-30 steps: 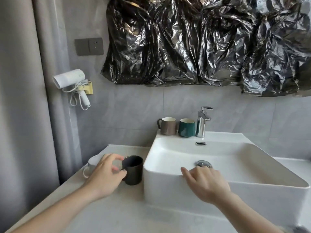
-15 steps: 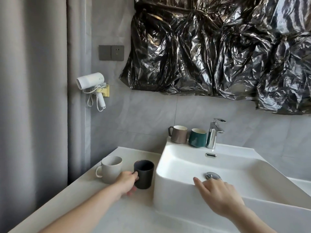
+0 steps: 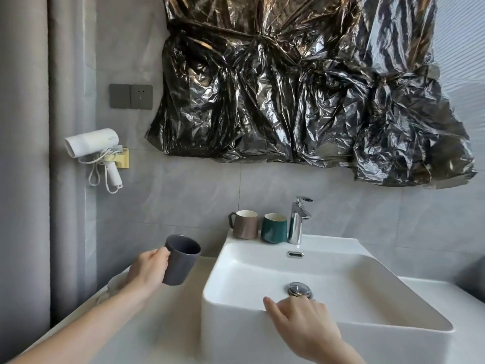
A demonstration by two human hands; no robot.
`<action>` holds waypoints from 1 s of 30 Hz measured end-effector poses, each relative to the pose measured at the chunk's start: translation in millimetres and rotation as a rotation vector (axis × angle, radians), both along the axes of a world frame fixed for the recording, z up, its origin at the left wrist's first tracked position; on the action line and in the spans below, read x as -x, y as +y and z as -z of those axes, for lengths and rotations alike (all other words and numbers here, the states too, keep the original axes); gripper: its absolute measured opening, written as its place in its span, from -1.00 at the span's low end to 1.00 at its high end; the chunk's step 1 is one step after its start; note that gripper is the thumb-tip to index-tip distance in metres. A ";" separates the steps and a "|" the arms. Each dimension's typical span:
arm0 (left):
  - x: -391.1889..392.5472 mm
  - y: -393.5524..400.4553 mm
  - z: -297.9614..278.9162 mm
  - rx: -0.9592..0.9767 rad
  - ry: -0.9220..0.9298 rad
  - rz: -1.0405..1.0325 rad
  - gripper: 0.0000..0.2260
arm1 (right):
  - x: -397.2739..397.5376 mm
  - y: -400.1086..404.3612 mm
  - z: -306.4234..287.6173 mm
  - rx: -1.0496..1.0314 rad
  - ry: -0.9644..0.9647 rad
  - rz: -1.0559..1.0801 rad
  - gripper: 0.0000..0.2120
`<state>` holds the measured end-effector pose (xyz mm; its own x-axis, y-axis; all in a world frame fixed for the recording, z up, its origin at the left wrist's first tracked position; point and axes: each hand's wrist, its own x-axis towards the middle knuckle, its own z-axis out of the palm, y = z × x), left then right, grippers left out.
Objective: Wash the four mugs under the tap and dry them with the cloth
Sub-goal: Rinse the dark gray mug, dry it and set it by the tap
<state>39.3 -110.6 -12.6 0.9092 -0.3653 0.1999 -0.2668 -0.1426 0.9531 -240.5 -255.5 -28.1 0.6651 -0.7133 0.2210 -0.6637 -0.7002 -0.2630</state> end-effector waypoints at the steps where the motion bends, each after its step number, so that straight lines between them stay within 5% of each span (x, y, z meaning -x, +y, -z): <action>1: 4.5 -3.3 -12.0 0.009 -0.035 0.000 -0.76 | 0.0 -0.8 0.0 -0.011 -0.012 0.002 -0.38; 7: 43.3 -72.2 -47.2 0.163 0.115 0.256 -0.73 | 0.3 -7.5 -1.5 -0.157 -0.104 0.006 -0.51; 15: 95.0 -181.1 -42.2 -0.037 0.299 0.549 -0.62 | 11.7 -41.2 -21.8 -0.589 -0.592 0.031 -0.63; 22: 102.6 -237.7 -32.9 -0.068 0.308 0.655 -0.65 | 23.1 -129.1 -54.3 -0.367 -0.991 0.195 -0.89; 30: 92.9 -275.3 -2.3 0.057 0.217 0.749 -0.52 | -35.7 -216.8 -88.7 -0.076 -0.997 0.167 -0.83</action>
